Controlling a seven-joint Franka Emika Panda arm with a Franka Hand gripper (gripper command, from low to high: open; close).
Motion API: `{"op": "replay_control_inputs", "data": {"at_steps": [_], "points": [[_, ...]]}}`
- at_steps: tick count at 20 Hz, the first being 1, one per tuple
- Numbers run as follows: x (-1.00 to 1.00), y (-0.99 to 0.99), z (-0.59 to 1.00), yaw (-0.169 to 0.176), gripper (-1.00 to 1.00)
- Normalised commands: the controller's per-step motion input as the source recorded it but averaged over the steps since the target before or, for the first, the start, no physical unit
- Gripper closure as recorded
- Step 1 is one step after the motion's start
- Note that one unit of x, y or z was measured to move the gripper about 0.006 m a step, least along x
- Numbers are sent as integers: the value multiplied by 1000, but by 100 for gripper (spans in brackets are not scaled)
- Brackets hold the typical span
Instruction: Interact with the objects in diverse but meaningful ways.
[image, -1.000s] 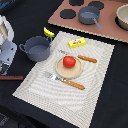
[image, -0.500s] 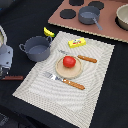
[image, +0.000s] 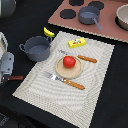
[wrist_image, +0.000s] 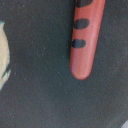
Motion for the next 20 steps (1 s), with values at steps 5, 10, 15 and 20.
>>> {"op": "replay_control_inputs", "data": {"at_steps": [5,10,15,20], "points": [[72,-57,-208,0,-100],[77,-72,-149,0,100],[56,-53,-223,0,100],[10,-59,-243,0,100]]}}
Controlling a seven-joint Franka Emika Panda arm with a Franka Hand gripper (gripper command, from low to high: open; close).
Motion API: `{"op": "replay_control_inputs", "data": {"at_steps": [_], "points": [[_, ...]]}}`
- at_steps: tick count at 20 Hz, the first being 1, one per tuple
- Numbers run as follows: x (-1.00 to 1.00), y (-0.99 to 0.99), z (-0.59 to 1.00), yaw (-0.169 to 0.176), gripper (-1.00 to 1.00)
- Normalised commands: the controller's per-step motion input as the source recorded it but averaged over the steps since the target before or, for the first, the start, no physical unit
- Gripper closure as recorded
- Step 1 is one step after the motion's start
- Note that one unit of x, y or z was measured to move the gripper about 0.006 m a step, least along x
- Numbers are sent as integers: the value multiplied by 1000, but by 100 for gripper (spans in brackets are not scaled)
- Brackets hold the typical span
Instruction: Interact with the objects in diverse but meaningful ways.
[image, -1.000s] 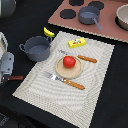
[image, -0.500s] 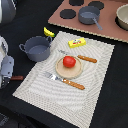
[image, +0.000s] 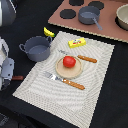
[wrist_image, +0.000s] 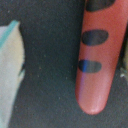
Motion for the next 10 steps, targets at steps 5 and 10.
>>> {"op": "replay_control_inputs", "data": {"at_steps": [5,10], "points": [[22,-70,-185,0,100],[41,-65,659,-3,100]]}}
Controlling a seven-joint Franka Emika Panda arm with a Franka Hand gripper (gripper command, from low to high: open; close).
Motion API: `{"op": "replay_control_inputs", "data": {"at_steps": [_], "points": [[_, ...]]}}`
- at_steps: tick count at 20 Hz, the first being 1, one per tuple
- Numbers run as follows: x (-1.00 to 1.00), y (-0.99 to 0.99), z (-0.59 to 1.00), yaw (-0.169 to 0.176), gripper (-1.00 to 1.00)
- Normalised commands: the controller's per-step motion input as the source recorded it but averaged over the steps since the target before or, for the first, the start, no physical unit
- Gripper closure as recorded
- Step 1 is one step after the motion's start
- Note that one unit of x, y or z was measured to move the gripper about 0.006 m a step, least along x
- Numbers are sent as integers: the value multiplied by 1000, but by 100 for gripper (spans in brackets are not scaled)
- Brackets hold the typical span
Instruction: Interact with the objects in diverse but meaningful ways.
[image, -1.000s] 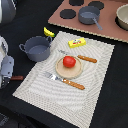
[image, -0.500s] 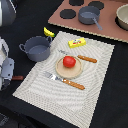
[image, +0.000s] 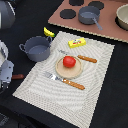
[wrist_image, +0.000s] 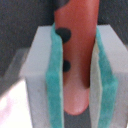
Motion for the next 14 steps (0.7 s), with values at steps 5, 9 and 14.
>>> {"op": "replay_control_inputs", "data": {"at_steps": [5,9,14], "points": [[201,69,1000,12,100],[578,121,840,0,100],[877,32,510,-19,100]]}}
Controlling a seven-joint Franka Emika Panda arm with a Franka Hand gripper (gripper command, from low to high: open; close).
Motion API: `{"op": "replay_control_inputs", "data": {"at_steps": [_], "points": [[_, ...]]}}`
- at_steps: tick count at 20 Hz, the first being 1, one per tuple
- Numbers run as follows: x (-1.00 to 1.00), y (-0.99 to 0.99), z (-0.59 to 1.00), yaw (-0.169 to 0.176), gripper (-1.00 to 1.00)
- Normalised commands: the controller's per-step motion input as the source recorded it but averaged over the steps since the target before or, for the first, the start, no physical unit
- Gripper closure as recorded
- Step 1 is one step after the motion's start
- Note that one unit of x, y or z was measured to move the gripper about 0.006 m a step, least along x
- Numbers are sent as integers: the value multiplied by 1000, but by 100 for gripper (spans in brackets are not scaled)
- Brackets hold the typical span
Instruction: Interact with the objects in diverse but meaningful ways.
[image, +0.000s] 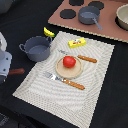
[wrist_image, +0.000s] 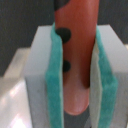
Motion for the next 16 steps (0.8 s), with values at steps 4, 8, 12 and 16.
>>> {"op": "replay_control_inputs", "data": {"at_steps": [4,8,12,16], "points": [[875,0,161,-87,100],[851,-81,74,-117,100],[863,-105,71,-123,100],[925,-73,84,-96,100]]}}
